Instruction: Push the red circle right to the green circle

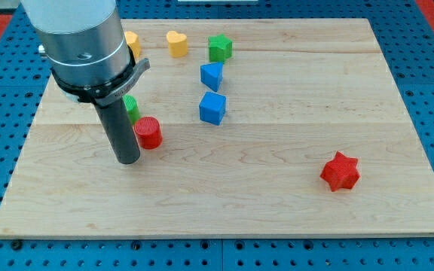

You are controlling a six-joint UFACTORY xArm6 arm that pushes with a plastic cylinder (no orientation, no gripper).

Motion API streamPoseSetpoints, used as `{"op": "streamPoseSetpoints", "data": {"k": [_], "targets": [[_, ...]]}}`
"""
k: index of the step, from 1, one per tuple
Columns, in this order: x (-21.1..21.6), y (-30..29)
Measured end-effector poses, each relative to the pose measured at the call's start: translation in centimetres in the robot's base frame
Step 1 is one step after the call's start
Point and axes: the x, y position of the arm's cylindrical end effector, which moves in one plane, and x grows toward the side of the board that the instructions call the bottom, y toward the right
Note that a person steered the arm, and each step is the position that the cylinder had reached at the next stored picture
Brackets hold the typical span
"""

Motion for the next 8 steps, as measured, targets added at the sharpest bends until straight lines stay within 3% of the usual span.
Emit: {"op": "streamPoseSetpoints", "data": {"k": [5,6,8], "targets": [[0.3,-0.4],[-3.2,1.7],[-4.8,2.8]]}}
